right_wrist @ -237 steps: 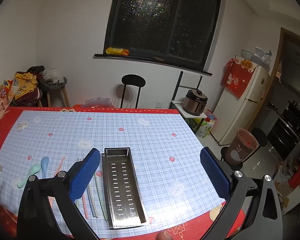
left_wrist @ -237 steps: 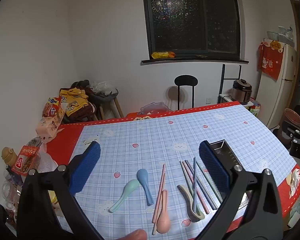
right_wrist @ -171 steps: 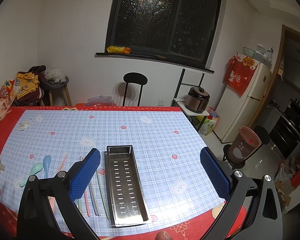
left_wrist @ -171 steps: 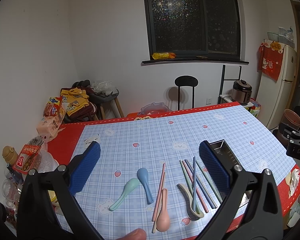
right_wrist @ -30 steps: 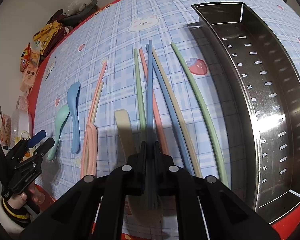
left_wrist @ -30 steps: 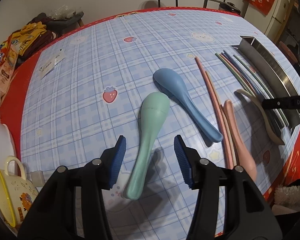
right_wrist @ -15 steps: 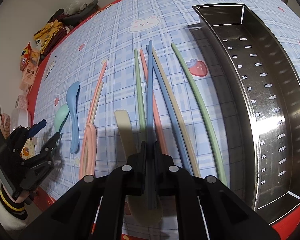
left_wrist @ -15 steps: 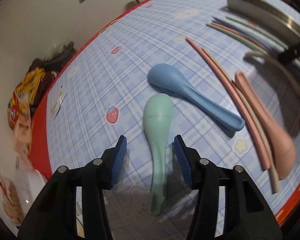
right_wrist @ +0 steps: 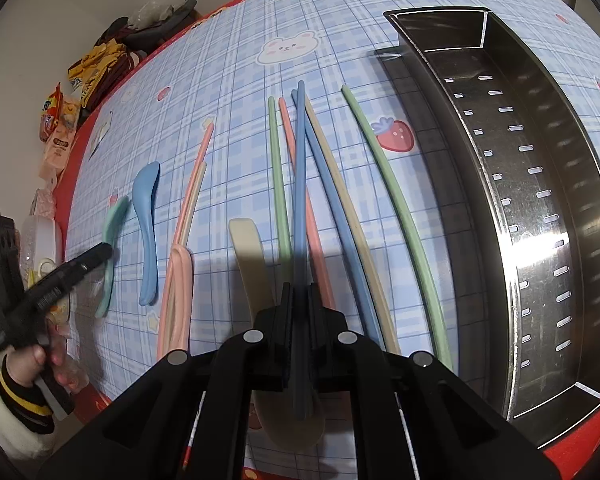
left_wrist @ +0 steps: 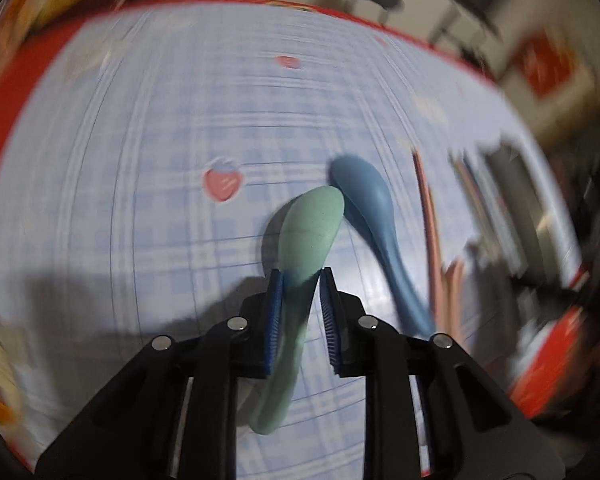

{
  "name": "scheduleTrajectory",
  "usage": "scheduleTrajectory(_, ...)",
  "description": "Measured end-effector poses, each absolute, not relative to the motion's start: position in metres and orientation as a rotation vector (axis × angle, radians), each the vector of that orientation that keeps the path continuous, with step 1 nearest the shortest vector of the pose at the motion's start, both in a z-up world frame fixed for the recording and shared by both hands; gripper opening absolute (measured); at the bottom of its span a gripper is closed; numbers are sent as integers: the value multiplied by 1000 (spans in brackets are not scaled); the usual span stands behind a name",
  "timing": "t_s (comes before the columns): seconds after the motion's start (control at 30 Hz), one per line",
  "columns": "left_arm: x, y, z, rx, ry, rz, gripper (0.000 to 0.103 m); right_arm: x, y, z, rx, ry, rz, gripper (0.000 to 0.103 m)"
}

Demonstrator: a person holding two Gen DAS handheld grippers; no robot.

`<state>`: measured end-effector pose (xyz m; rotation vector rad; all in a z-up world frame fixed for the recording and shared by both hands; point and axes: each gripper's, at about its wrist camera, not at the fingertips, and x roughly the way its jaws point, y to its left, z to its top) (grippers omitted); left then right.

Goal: Organize utensils
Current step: 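Close the left tool on the mint-green spoon handle, then carry the blue chopstick into the steel drainer with the right tool while the left tool lifts the green spoon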

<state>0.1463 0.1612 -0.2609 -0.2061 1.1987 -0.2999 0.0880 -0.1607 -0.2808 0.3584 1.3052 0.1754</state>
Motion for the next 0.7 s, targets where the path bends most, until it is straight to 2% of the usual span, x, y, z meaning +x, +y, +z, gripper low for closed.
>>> scheduleTrajectory(0.07, 147, 177, -267, -319, 1220, -271, 11, 88, -161, -281, 357, 1306, 177, 7)
scheduleTrajectory(0.17, 144, 191, -274, -427, 1225, -269, 11, 88, -161, -281, 358, 1306, 175, 7)
scheduleTrajectory(0.47, 129, 161, -273, -215, 1195, -250, 12, 87, -163, -282, 367, 1299, 176, 7)
scheduleTrajectory(0.7, 116, 159, -273, -215, 1171, -228, 13, 88, -165, -284, 390, 1277, 195, 7)
